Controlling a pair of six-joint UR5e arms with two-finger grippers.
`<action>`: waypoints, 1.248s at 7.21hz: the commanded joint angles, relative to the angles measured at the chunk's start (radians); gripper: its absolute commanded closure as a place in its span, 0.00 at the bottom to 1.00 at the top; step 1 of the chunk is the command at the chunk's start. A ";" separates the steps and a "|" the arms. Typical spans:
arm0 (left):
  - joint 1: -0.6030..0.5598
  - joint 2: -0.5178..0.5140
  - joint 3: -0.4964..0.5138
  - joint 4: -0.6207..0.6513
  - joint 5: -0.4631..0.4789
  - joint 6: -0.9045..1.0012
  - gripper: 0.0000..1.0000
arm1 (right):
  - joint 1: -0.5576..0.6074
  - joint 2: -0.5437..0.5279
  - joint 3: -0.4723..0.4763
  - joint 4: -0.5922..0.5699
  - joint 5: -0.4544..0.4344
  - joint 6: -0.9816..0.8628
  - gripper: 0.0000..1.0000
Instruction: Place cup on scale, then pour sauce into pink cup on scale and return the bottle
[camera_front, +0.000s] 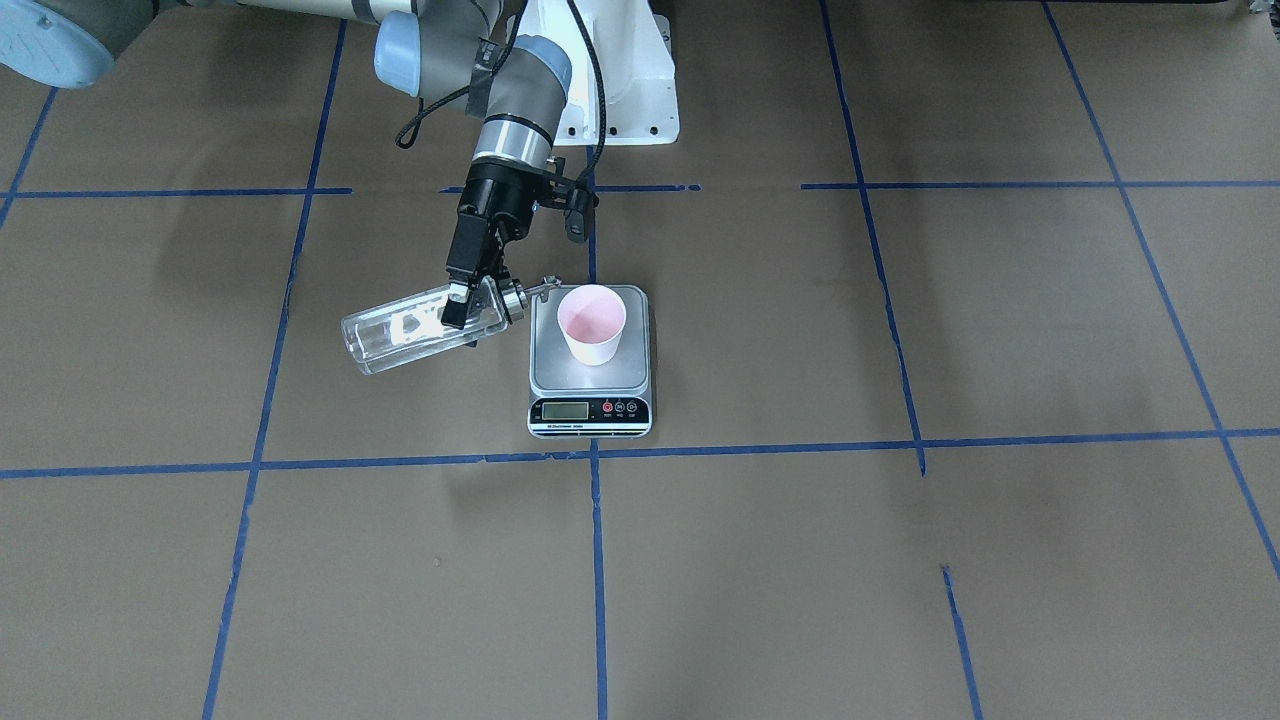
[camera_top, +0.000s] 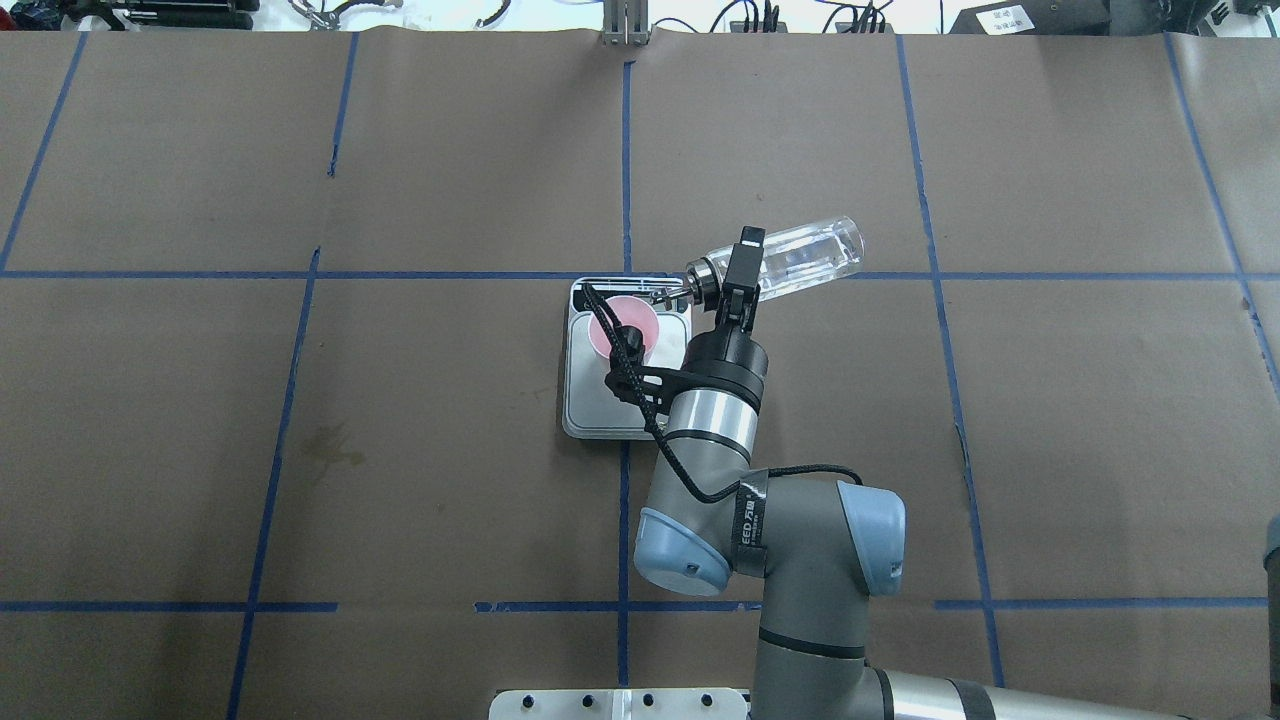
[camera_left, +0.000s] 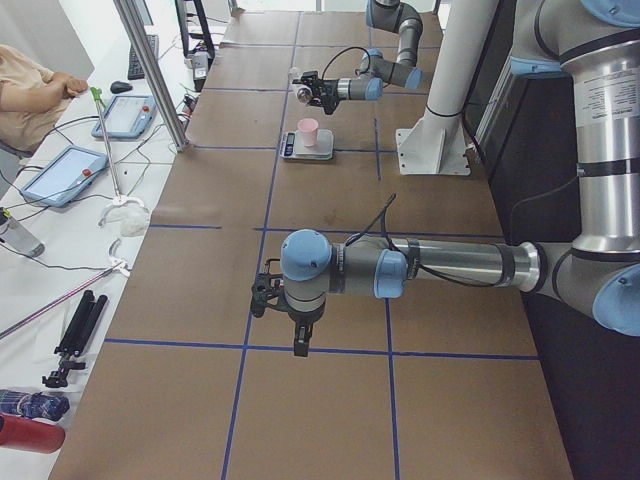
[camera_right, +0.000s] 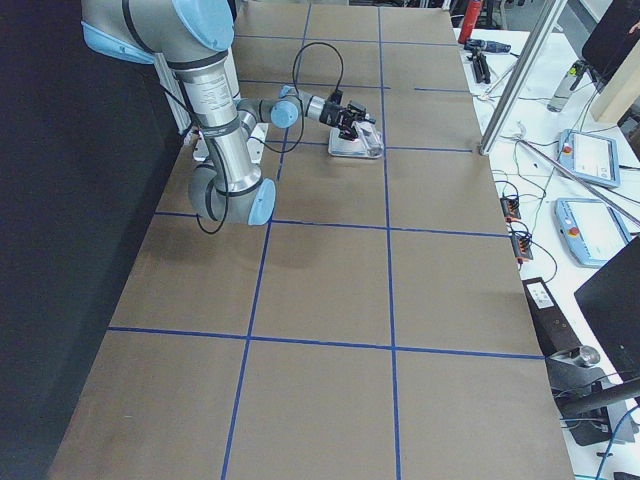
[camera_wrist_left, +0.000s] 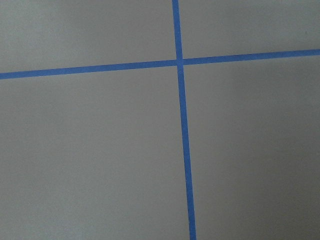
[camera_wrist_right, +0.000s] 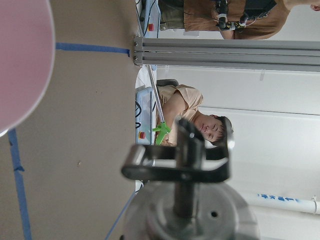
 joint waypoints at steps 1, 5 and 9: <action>0.000 0.000 0.001 0.000 0.000 0.000 0.00 | -0.003 -0.004 -0.002 -0.001 -0.021 -0.041 1.00; 0.000 0.000 -0.002 0.002 0.000 0.000 0.00 | -0.003 -0.007 -0.004 -0.001 -0.040 -0.079 1.00; 0.000 -0.002 -0.003 0.000 0.000 0.000 0.00 | 0.000 -0.009 -0.007 -0.004 -0.057 -0.116 1.00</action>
